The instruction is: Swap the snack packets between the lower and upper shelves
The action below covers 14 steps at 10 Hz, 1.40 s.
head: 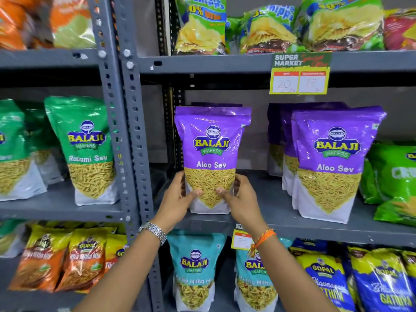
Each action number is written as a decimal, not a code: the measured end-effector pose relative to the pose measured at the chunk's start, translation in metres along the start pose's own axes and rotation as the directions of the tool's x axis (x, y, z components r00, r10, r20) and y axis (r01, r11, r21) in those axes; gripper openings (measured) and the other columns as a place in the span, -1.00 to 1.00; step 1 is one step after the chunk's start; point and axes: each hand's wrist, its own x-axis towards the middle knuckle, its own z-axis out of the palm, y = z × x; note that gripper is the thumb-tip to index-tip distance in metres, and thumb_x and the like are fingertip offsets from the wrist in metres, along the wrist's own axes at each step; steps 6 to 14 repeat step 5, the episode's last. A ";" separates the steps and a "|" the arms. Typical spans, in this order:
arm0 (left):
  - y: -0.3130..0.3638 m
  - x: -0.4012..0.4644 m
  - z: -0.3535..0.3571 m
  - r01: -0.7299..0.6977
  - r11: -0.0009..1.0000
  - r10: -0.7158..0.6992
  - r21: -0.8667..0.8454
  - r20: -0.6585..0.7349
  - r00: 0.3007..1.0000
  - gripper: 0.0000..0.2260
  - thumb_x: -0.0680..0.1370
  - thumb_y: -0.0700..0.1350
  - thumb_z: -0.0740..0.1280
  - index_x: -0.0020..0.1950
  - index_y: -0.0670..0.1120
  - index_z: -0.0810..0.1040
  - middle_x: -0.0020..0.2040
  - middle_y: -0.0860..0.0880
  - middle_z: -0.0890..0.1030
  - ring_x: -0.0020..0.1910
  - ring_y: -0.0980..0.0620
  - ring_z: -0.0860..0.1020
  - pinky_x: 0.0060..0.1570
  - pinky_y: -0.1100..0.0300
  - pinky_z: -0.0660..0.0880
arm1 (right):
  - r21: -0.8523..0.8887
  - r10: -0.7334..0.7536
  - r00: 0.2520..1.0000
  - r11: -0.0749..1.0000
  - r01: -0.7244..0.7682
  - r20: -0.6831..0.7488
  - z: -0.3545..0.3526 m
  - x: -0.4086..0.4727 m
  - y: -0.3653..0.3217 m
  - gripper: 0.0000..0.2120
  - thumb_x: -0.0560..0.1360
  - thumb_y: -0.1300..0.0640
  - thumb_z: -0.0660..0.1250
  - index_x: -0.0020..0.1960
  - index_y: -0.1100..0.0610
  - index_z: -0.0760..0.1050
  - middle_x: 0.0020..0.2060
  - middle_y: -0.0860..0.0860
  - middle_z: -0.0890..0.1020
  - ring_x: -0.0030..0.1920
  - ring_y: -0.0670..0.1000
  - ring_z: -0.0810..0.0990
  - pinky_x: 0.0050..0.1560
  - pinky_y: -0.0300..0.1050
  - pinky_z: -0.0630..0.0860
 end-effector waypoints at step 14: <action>0.009 -0.008 -0.001 -0.040 0.986 0.055 0.163 -0.086 0.995 -0.22 0.51 0.00 0.50 0.62 0.02 0.15 0.42 0.08 0.43 0.45 -0.04 0.49 0.47 -0.13 0.44 | -0.003 0.005 1.000 1.000 -0.005 -0.017 -0.039 -0.032 -0.052 -0.34 0.51 0.06 0.47 0.51 0.08 0.26 0.40 0.09 0.47 0.43 0.07 0.45 0.33 -0.07 0.45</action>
